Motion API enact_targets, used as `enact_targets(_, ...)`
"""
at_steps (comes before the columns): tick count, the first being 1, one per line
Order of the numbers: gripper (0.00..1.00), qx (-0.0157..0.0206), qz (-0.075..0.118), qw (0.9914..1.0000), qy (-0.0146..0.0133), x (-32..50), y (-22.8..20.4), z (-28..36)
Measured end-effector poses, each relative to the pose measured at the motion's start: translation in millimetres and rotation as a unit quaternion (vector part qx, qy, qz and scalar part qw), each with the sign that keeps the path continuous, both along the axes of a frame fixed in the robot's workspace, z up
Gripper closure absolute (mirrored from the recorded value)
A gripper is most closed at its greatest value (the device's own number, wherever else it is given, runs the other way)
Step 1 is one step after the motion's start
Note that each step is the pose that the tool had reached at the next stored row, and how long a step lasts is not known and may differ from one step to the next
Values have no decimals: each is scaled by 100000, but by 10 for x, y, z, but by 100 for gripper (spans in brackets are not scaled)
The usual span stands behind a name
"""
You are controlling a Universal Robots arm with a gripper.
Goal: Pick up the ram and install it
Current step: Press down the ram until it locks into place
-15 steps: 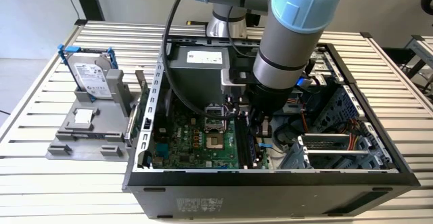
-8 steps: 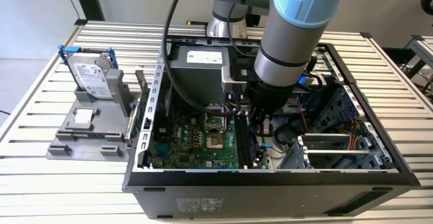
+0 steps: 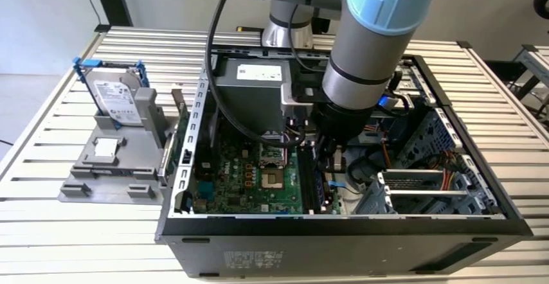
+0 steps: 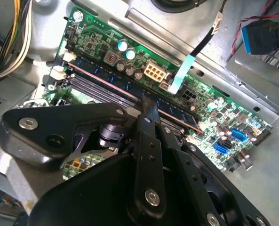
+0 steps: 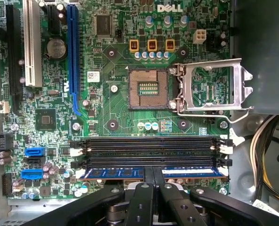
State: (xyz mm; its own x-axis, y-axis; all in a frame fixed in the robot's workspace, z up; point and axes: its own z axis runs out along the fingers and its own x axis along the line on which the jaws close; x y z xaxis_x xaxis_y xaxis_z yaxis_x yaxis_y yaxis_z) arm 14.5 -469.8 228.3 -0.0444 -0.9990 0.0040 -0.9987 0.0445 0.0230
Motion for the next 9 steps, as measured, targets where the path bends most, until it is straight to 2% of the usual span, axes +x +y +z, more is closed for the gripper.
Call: enact_targets(9,100,-3,2,100000,3,0,0,0)
